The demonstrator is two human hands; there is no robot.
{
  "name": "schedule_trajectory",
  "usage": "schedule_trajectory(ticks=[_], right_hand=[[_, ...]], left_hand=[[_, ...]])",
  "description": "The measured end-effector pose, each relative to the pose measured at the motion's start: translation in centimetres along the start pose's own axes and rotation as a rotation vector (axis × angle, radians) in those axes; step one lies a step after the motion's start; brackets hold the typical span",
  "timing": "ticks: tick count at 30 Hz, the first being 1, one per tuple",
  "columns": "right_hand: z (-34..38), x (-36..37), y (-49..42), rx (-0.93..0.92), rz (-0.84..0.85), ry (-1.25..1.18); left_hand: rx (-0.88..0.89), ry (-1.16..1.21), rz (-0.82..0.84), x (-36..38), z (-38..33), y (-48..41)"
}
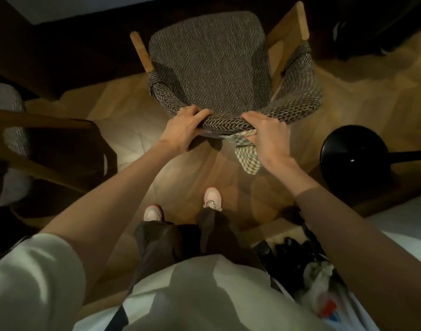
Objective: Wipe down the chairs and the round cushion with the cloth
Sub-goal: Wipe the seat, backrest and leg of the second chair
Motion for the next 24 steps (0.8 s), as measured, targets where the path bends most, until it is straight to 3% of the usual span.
schedule_trajectory(ticks=[9, 14, 21, 24], right_hand=[[0.5, 1.2, 11.6, 0.040, 0.011, -0.006], [1.1, 2.8, 15.8, 0.069, 0.055, -0.134], [3.4, 0.4, 16.8, 0.151, -0.089, -0.248], [5.5, -0.9, 16.6, 0.194, -0.180, -0.336]], left_hand=[[0.124, -0.090, 0.037, 5.2, -2.9, 9.1], [0.152, -0.106, 0.070, 6.5, -2.4, 12.7], [0.233, 0.045, 0.231, 4.1, -3.3, 12.8], [0.234, 0.134, 0.190, 1.1, -2.8, 13.7]])
Point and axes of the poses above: each hand's wrist, its own y-axis away from the middle knuckle, its own x-axis out of the palm, z = x × y, the point moved 9 cm from there along -y, towards the middle knuckle, and after that the axes turned 2 degrees about x, right-handed, at the moved point
